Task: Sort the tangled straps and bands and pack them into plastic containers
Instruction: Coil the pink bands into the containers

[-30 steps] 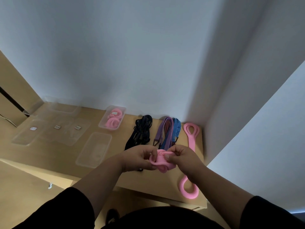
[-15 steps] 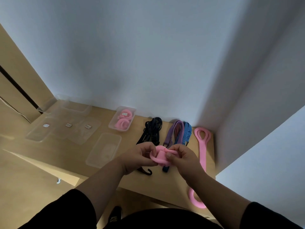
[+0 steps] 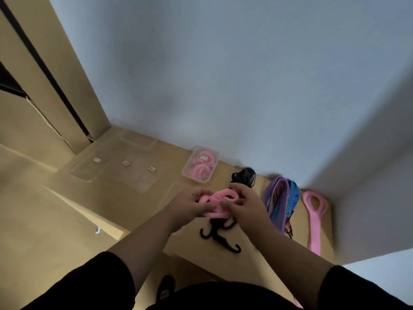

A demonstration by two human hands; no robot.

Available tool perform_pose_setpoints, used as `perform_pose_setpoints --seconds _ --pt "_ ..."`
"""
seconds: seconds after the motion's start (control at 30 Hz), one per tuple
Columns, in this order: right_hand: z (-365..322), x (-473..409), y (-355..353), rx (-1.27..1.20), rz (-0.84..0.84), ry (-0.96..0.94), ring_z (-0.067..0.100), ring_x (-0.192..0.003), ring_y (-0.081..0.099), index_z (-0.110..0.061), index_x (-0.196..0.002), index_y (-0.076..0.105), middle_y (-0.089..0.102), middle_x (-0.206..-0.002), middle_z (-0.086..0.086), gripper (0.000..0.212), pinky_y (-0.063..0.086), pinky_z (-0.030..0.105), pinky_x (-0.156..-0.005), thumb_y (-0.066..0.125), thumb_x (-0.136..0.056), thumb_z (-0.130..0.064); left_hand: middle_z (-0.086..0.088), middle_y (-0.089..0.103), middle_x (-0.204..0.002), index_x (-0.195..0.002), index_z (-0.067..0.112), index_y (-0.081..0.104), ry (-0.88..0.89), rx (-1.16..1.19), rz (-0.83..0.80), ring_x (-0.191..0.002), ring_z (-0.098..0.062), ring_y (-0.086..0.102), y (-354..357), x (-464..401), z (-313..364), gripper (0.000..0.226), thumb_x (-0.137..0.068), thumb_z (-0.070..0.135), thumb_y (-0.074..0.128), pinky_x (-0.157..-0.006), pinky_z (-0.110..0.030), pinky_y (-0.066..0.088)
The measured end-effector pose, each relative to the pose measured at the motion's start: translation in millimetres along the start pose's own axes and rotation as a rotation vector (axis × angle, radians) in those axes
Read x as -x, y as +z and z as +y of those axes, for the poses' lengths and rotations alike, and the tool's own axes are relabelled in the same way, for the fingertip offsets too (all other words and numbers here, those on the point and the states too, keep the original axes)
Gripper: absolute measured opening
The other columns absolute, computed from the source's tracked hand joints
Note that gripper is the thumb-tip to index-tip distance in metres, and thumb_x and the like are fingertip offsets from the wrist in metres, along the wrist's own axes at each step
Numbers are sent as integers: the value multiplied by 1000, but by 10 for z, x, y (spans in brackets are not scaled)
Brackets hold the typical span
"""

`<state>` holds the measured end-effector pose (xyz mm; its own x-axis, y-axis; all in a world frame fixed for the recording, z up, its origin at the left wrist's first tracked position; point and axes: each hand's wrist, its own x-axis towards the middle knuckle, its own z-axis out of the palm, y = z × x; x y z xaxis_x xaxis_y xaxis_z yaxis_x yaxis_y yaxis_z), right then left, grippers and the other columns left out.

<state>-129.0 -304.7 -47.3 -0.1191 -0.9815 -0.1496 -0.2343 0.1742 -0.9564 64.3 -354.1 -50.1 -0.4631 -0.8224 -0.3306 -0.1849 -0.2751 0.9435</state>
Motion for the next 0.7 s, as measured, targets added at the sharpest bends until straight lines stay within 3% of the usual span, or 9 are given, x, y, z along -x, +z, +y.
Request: perform_pose_setpoints --seconds 0.17,0.27,0.4,0.53,0.7 --pt "-127 -329 502 -43 -66 82 8 -97 69 -31 -121 64 70 -110 -4 34 59 25 -82 72 -91 -19 -14 68 -115 -121 12 60 -20 83 87 -100 -23 71 -540 -75 -186 45 -81 14 81 -84 -35 59" --pt "-214 -486 778 53 -99 88 9 -92 69 -27 -115 69 71 -100 -7 29 58 19 -78 75 -88 -17 -8 69 -117 -128 17 59 -17 -30 62 -107 -20 69 -857 -122 -280 51 -82 16 80 -94 -42 57" --pt "-273 -669 1100 185 -169 95 10 -86 68 -32 -100 68 71 -96 -1 20 55 14 -67 74 -89 -17 -1 69 -116 -125 25 62 26 -169 42 -107 -15 68 -1231 -168 -323 48 -81 15 76 -92 -41 58" --pt "-240 -827 1340 330 -206 118 8 -86 68 -33 -100 71 70 -96 -4 15 58 19 -72 74 -90 -23 -2 68 -117 -120 28 61 -12 -149 -4 -106 -16 69 -1513 -231 -374 49 -78 10 78 -93 -43 58" --pt "-174 -977 1497 373 -139 198 10 -89 69 -22 -108 75 71 -98 -3 20 60 28 -83 76 -88 -25 0 61 -126 -132 27 52 -16 -468 -57 -109 -14 61 -1640 -377 -402 55 -83 28 76 -94 -35 55"
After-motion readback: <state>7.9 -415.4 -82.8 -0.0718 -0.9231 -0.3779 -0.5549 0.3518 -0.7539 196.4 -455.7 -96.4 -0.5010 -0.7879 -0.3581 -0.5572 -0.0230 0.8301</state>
